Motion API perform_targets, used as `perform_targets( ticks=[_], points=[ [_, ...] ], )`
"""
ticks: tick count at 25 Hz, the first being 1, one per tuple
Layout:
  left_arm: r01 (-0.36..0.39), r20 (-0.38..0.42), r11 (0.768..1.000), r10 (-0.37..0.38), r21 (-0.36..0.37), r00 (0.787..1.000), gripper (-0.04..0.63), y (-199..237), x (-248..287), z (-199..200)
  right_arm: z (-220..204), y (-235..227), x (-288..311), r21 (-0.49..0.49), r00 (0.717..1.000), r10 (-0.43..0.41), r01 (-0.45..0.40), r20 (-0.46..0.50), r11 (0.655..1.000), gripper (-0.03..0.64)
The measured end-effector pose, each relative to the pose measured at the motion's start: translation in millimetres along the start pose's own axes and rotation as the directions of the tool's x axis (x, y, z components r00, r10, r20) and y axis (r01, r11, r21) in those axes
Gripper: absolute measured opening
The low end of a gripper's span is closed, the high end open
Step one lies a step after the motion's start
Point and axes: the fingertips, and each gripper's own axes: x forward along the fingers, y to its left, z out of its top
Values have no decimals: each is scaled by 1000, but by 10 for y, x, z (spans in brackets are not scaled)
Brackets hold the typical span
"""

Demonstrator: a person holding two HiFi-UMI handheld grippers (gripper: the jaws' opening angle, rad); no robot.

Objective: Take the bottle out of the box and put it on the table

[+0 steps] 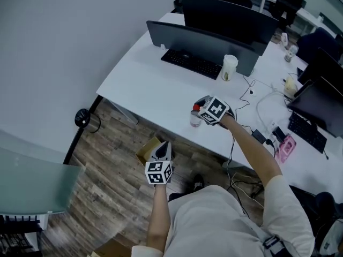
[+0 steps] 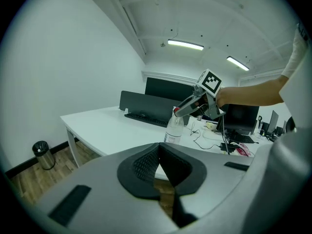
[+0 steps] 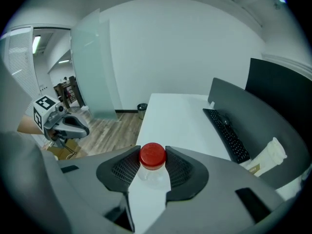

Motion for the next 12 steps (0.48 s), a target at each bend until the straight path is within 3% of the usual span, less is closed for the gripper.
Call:
perform_targets(
  ticks=[7,12],
  points=[
    [10,9,1000,-10,-5,1000,14,-77,73,-15,-74,-65,13,118,984,-113,97,136,988,217],
    [8,15,1000,-8,-12,1000,15,-124,31,-56,-144,-114,-26,231,959,-207,162,191,959,256]
  ],
)
